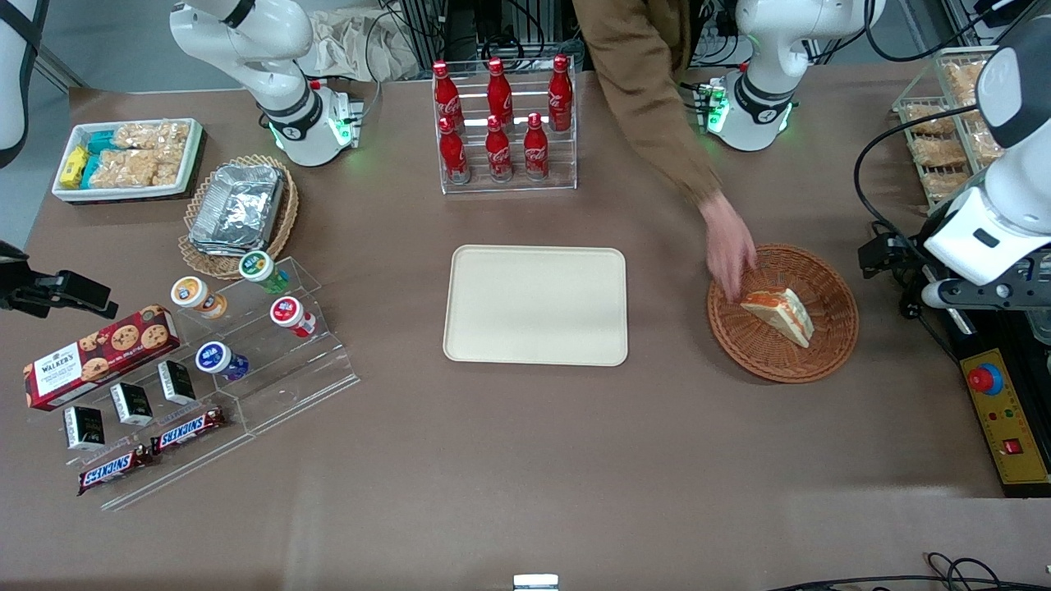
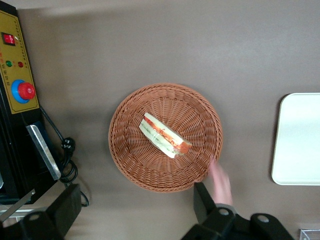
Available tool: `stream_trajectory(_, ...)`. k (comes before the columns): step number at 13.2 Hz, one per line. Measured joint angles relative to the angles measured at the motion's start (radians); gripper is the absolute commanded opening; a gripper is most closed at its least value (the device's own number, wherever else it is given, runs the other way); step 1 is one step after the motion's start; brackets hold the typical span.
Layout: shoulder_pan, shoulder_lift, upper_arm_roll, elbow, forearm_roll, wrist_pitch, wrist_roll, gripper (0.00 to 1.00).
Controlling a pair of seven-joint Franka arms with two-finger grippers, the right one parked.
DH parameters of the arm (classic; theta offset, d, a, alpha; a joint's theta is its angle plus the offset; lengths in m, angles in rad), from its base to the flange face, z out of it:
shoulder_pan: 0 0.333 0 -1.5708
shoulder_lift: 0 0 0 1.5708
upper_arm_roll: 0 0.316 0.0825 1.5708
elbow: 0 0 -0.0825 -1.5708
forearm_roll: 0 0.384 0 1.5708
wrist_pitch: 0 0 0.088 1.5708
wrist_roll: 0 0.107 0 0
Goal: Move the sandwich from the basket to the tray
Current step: 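Move the left gripper over the wrapped sandwich in the wicker basket, then lower the open left gripper around the sandwich and close it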
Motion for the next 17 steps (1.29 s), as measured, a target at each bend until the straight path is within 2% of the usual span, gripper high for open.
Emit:
stream_trajectory(4, 0.0, 0.014, 0.0, 0.012, 0.0, -0.018, -0.002, 1.0)
stream_trajectory(7, 0.002, 0.008, 0.004, -0.033, -0.001, -0.014, -0.054, 1.0)
stream_trajectory(12, 0.005, -0.093, 0.031, -0.301, -0.031, 0.195, -0.325, 1.0)
stream_trajectory(17, 0.005, -0.079, 0.032, -0.499, -0.065, 0.385, -0.634, 1.0)
